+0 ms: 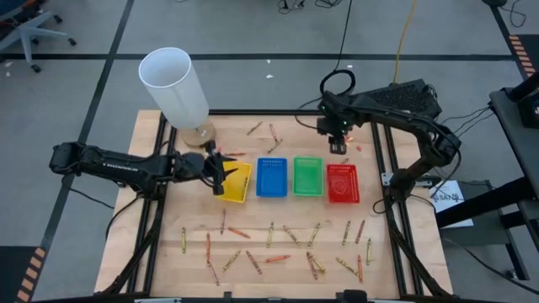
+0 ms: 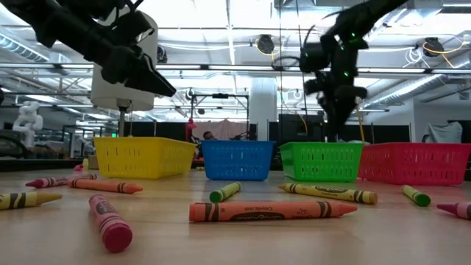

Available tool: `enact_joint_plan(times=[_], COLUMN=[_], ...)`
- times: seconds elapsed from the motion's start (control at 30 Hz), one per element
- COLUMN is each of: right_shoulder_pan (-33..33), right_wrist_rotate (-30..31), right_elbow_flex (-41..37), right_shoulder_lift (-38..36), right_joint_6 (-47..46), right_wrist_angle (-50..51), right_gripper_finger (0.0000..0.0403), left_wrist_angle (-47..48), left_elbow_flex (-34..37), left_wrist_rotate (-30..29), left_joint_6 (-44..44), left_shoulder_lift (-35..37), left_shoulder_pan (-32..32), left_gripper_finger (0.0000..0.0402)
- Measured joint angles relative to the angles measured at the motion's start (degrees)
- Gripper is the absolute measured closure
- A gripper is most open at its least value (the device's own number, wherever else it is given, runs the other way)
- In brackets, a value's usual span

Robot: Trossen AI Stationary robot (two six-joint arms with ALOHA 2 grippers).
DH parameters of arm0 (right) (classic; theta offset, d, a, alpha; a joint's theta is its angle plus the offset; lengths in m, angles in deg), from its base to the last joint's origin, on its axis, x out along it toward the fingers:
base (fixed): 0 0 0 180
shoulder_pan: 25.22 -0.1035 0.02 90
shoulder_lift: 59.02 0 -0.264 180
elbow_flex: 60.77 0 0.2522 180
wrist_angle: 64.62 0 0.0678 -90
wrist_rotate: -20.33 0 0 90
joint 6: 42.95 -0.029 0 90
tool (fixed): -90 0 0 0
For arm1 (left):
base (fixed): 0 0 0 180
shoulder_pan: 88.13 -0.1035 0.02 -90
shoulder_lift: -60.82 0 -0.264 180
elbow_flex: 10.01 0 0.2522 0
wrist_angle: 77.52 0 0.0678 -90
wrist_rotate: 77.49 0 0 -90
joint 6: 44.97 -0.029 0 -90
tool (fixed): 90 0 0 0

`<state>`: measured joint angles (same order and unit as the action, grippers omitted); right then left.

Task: Sort crayons
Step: Put the orange crayon into the red bin

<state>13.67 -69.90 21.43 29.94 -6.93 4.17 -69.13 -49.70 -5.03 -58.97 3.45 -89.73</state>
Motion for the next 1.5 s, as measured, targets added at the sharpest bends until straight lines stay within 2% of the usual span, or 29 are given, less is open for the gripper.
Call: enact_joint_plan(times=[0.2, 0.4, 0.57, 0.7, 1.0, 1.1, 1.37, 1.5], right_shoulder_pan=[1.4, 3.3, 3.5, 3.5, 3.4, 3.4, 3.4, 3.4], right_wrist_rotate=[0.0, -0.1, -0.6, -4.4, -4.4, -4.3, -4.0, -4.2], right_elbow_flex=[-7.8, -14.3, -16.3, -17.7, -21.9, -22.3, -22.3, -22.3], right_shoulder_lift=[0.0, 0.0, 0.0, 0.0, -0.1, -0.2, -0.1, -0.1], right_joint_6=[9.8, 12.8, 15.8, 20.1, 24.3, 26.5, 28.1, 28.2], right_wrist_angle=[0.0, -1.1, -1.9, -4.3, -10.9, -11.7, -12.6, -13.9], right_gripper_finger=[0.0251, 0.0251, 0.0251, 0.0251, 0.0255, 0.0274, 0.0362, 0.0394], left_wrist_angle=[0.0, -0.3, -0.3, -0.3, -0.1, 0.0, 0.0, 0.3], left_elbow_flex=[0.0, 0.0, 0.0, 0.0, 0.0, 0.0, 0.0, 0.0], left_wrist_rotate=[0.0, 0.0, 0.0, 0.0, 0.0, 0.0, 0.0, 0.0], left_joint_6=[0.0, 0.0, 0.0, 0.0, -0.3, -0.3, -0.3, -0.3], left_shoulder_lift=[0.0, 0.0, 0.0, 0.0, 0.0, 0.0, 0.0, 0.0], left_shoulder_pan=[-2.3, -4.2, -5.3, -5.9, -5.9, -5.9, -5.9, -5.9], left_gripper_finger=[0.0260, 0.0260, 0.0260, 0.0260, 0.0260, 0.0260, 0.0260, 0.0260])
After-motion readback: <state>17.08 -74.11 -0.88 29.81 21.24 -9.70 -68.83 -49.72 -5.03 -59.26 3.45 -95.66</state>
